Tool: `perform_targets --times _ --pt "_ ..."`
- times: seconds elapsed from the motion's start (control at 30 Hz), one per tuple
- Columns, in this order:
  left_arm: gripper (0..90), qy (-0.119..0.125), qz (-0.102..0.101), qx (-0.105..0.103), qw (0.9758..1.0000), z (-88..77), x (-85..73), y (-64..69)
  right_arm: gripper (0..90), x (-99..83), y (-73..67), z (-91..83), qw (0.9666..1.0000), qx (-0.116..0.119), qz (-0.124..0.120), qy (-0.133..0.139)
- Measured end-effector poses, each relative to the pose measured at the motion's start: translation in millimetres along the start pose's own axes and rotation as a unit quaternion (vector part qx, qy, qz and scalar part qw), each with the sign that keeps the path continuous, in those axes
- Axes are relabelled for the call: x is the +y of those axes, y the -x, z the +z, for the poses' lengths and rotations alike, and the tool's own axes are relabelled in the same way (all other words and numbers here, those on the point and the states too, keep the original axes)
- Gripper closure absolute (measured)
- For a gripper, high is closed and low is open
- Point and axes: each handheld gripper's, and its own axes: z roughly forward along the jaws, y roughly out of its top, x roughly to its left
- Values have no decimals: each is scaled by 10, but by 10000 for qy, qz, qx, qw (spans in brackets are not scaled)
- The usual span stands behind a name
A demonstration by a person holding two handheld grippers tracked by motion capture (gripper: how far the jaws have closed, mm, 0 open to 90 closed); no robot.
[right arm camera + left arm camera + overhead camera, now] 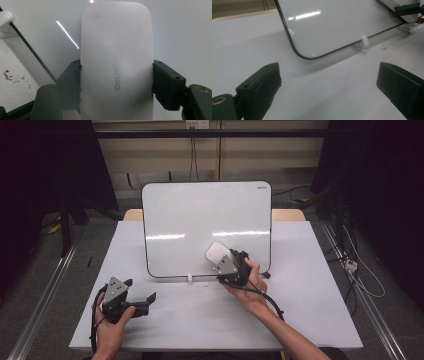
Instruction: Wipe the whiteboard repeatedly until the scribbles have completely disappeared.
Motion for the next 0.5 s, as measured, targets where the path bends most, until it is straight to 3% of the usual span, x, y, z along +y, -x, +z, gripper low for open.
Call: perform_targets --times 0.17,0.5 --pt "53 -20 10 4 10000 0 -5 -12 315 4 0 1 10000 26 -75 21" --pt "54 18 -28 14 10000 -20 -11 -26 315 19 251 12 9994 -91 326 59"
